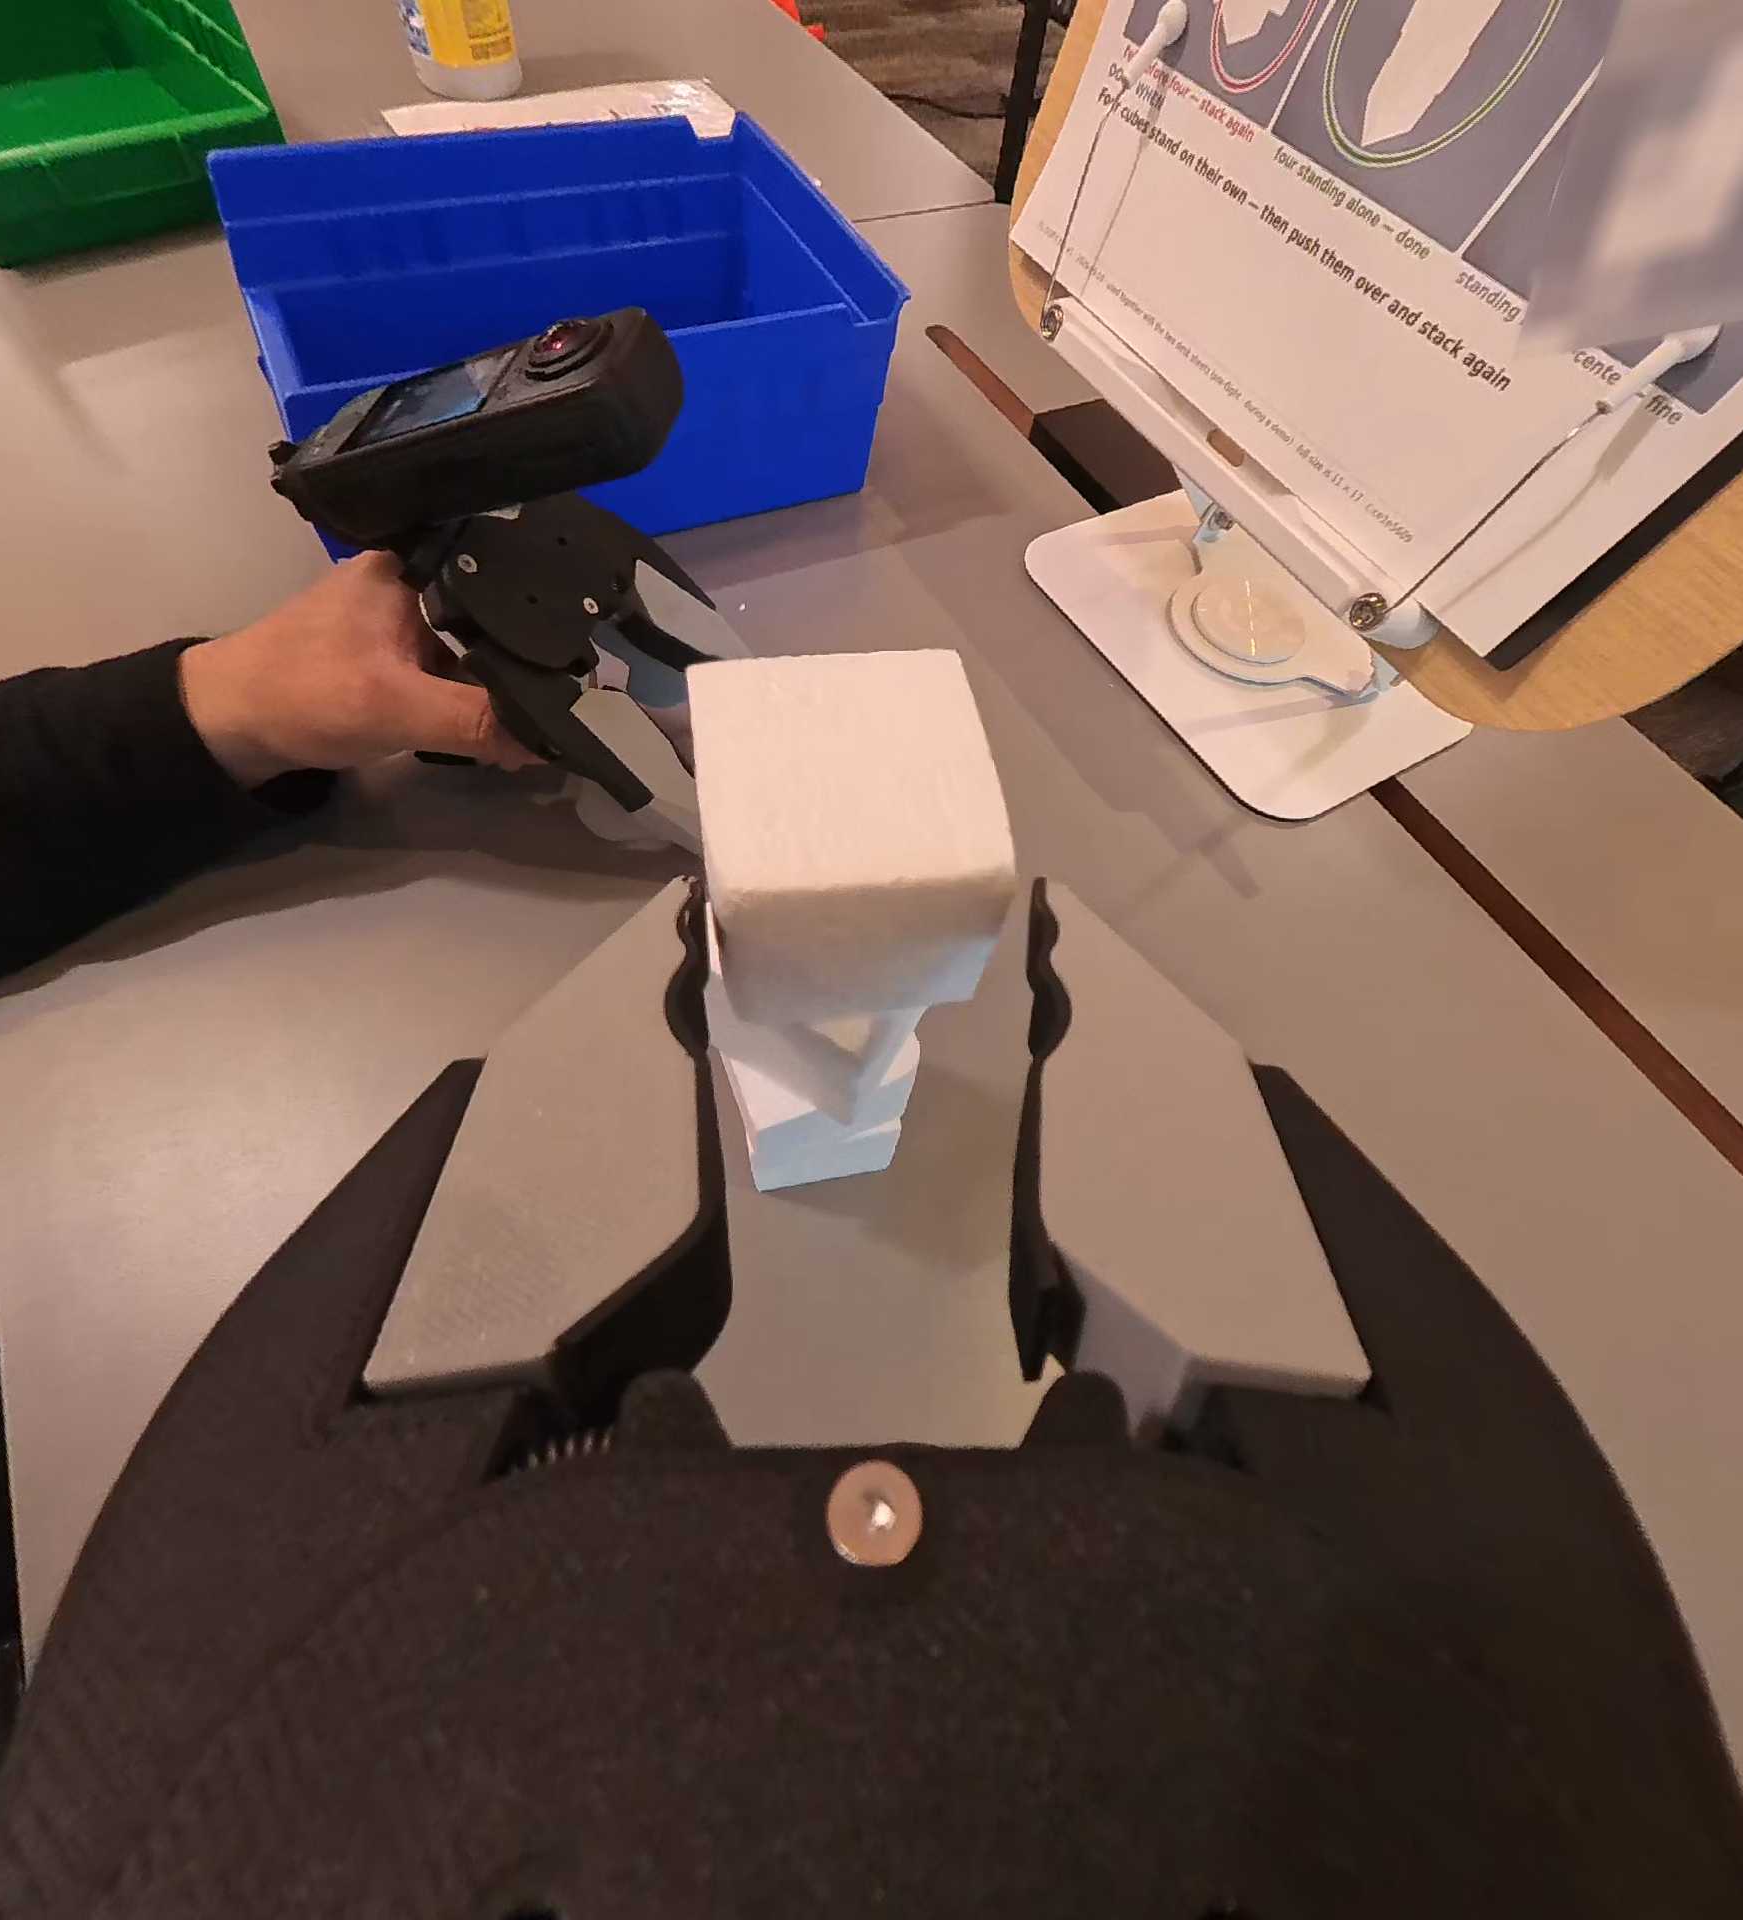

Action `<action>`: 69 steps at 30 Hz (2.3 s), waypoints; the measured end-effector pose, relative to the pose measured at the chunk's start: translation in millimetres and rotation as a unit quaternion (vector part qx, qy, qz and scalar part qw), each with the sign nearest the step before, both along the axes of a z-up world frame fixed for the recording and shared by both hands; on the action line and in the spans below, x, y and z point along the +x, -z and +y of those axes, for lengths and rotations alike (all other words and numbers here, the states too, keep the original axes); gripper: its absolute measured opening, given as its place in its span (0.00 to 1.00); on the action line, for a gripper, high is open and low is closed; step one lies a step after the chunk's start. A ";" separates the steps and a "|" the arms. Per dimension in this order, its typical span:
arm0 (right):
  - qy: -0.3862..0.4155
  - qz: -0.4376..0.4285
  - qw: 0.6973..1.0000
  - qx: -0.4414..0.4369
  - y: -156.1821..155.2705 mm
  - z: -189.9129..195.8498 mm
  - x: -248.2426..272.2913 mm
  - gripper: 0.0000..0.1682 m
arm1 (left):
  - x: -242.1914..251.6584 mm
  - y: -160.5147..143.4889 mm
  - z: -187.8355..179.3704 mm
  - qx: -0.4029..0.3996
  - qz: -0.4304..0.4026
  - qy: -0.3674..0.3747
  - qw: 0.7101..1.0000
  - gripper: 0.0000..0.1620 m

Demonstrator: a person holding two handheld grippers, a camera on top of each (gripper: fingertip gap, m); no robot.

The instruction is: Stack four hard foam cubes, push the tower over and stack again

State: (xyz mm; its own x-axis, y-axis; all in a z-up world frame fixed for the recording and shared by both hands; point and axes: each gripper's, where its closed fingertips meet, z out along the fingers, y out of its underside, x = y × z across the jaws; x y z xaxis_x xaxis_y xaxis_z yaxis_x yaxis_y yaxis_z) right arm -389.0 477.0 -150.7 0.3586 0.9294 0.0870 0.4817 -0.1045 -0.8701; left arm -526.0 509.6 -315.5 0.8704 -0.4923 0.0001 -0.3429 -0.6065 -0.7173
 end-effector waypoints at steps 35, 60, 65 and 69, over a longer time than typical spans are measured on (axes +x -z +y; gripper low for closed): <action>0.160 0.107 0.979 -0.074 104.8 80.1 107.9 0.36 | -10.4 -17.7 7.5 0.040 -0.061 -0.042 0.996 0.42; 0.145 0.010 0.988 -0.043 131.8 73.6 102.0 0.17 | -6.9 -16.6 7.7 0.046 -0.043 -0.035 0.997 0.35; 0.143 0.018 0.989 -0.044 129.6 73.0 101.6 0.17 | -6.9 -16.4 7.9 0.047 -0.041 -0.035 0.997 0.35; 0.140 0.020 0.989 -0.042 128.7 71.9 100.5 0.17 | -6.7 -16.4 7.9 0.048 -0.040 -0.035 0.997 0.35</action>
State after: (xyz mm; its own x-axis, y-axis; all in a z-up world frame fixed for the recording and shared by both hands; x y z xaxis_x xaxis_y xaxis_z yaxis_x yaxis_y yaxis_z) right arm -288.5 548.9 -279.5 0.6047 0.7964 -0.0066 0.3888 -0.3025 -0.8702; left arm -532.7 517.6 -299.1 0.9015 -0.4320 0.0260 -0.2423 -0.5537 -0.7967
